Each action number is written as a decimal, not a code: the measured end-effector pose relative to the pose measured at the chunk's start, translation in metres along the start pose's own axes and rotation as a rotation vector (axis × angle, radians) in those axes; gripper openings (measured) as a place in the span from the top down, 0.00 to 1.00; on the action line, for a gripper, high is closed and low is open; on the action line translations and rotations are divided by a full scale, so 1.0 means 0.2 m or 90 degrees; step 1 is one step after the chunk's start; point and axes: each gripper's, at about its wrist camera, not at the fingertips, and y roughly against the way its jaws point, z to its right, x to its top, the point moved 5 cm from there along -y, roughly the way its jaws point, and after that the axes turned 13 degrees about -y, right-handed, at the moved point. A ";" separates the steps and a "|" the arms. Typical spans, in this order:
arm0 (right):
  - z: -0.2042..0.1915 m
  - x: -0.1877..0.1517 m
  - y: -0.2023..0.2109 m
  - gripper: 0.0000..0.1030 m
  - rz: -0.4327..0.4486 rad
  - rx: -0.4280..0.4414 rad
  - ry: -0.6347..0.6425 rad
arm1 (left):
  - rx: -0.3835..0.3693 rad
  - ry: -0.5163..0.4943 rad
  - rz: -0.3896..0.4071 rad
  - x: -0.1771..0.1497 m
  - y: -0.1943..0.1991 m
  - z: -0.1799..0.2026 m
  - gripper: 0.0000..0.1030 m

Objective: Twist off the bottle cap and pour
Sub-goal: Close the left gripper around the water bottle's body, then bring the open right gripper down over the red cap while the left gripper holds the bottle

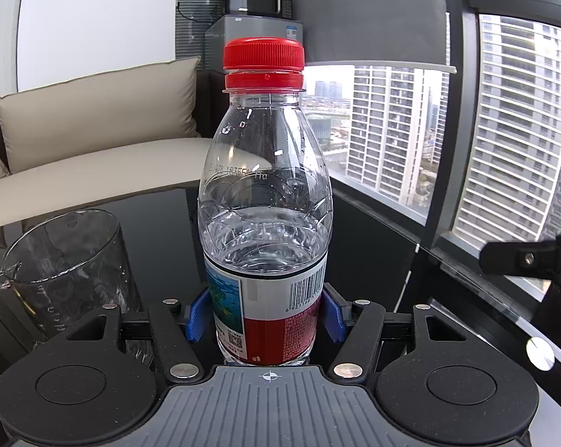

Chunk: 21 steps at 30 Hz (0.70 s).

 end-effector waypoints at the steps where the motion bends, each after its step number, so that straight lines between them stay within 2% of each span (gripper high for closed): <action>1: 0.00 0.00 0.00 0.00 0.000 0.003 0.000 | -0.003 -0.002 -0.001 -0.01 0.01 0.00 0.46; 21: -0.09 -0.03 0.05 0.00 -0.007 0.072 -0.009 | -0.040 -0.026 -0.002 -0.14 0.21 -0.01 0.46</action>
